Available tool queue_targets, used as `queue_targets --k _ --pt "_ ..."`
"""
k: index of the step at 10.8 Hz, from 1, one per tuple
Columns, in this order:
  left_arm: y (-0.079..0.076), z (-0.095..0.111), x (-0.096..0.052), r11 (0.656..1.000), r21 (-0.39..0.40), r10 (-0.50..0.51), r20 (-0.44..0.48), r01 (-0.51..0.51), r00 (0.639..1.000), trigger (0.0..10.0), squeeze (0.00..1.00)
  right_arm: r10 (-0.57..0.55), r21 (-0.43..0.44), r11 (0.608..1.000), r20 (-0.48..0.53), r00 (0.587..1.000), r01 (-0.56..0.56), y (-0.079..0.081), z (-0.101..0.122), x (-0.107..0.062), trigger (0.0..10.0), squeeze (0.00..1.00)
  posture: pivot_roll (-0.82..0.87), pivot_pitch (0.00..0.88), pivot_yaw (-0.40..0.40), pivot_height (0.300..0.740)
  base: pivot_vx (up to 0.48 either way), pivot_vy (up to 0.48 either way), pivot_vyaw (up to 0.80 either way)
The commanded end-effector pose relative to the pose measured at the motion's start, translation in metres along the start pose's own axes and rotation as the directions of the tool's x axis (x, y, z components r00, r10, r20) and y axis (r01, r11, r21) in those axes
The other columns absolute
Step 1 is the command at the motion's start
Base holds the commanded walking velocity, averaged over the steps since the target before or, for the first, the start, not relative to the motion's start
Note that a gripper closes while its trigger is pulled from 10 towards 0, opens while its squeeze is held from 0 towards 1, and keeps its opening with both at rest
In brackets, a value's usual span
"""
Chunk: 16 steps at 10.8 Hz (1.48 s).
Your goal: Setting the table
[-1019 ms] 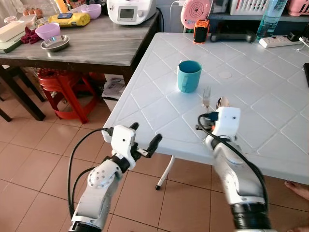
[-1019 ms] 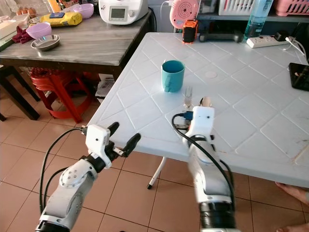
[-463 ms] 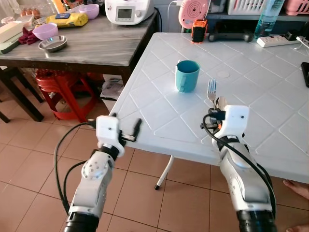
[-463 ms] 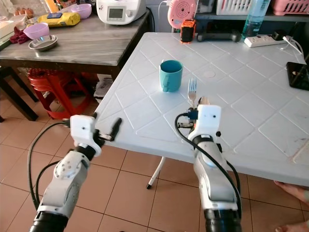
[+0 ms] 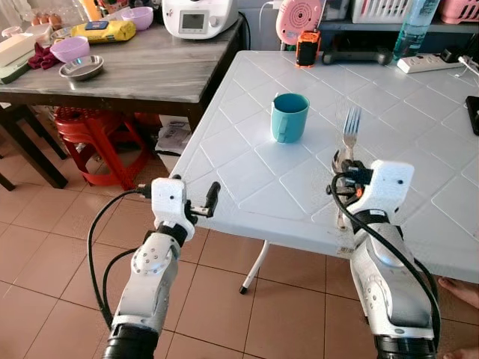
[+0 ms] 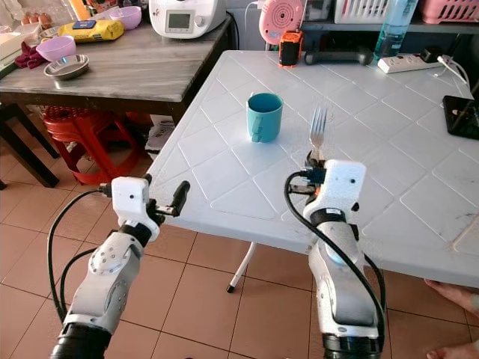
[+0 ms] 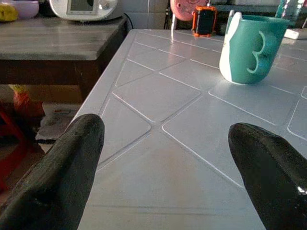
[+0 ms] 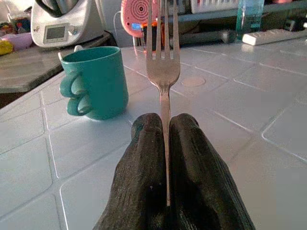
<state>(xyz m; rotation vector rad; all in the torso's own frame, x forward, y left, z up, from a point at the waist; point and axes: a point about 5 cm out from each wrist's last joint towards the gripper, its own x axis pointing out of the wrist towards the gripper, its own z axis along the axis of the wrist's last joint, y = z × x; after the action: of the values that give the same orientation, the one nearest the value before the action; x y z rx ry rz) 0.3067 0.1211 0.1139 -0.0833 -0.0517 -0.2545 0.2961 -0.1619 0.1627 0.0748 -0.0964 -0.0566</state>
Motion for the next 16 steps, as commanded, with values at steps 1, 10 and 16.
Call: queue_targets --k 1,10,16 --pt "0.0022 0.0003 0.0013 1.0 0.009 0.008 0.0 -0.008 1.0 10.0 0.0 0.009 0.011 1.0 0.016 1.0 -0.009 0.0028 0.005 -0.0017 10.0 0.0 -0.12 0.101 0.104 0.74 0.0 0.0 0.0" --pt "0.0008 -0.0025 0.0014 1.0 0.015 -0.004 -0.005 0.004 1.0 10.0 0.0 0.036 0.019 0.999 0.025 0.999 -0.036 0.0085 0.0053 -0.0016 10.0 0.0 -0.12 0.09 0.098 0.74 0.0 0.196 -0.13" --pt "0.0006 -0.0043 0.0006 1.0 0.019 -0.004 -0.009 0.004 1.0 10.0 0.0 0.032 0.019 0.999 0.032 0.999 -0.032 0.0081 0.0056 -0.0014 10.0 0.0 -0.12 0.09 0.1 0.74 0.0 0.324 0.0"
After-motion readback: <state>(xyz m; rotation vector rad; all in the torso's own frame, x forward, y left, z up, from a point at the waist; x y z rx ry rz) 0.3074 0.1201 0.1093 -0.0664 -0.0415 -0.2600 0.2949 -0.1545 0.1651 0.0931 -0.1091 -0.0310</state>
